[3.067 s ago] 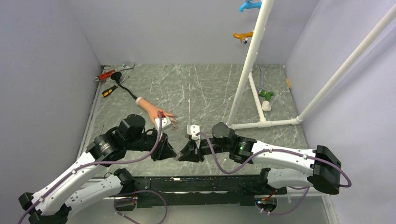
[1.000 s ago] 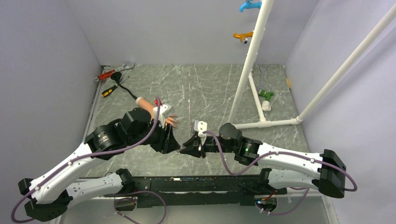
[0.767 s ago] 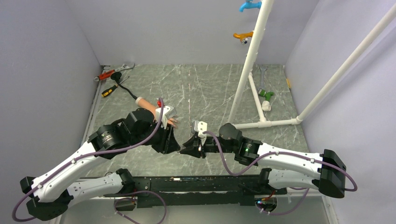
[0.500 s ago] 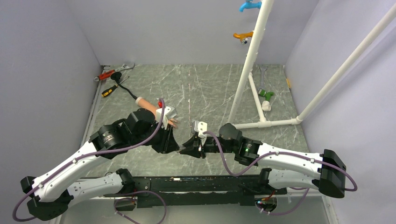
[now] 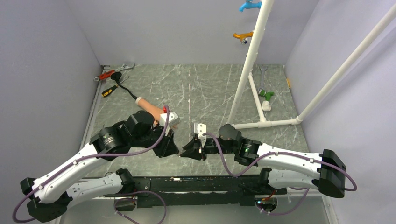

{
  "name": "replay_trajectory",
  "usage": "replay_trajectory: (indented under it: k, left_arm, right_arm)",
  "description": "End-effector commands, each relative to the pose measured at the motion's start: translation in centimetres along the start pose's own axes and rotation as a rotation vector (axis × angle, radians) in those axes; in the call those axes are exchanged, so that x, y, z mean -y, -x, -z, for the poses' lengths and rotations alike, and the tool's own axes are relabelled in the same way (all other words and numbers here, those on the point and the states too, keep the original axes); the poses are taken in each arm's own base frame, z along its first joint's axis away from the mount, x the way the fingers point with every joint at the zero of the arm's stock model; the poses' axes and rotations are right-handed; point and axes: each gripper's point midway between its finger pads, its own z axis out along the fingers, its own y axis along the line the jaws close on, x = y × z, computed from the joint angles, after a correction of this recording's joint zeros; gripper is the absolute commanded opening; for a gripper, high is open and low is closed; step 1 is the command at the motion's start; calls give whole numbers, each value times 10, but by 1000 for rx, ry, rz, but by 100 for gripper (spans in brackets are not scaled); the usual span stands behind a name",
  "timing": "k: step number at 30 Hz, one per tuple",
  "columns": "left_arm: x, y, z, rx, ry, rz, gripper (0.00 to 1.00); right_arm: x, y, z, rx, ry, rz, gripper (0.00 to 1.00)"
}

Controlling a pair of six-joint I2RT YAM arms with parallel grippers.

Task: Paint the nails
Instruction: Screw the nail polish bottle.

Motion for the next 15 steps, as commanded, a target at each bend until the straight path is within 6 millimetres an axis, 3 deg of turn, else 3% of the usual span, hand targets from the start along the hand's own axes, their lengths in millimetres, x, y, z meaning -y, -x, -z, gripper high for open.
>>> replay_trajectory:
  k: [1, 9, 15]
  left_arm:
    - [25, 2, 2, 17, -171, -171, 0]
    - [35, -5, 10, 43, -263, -312, 0]
    - [40, -5, 15, 66, -295, -345, 7]
  right_arm:
    - [-10, 34, -3, 108, 63, 31, 0]
    - [-34, 36, -1, 113, 200, 40, 0]
    - [-46, 35, -1, 98, 284, 42, 0]
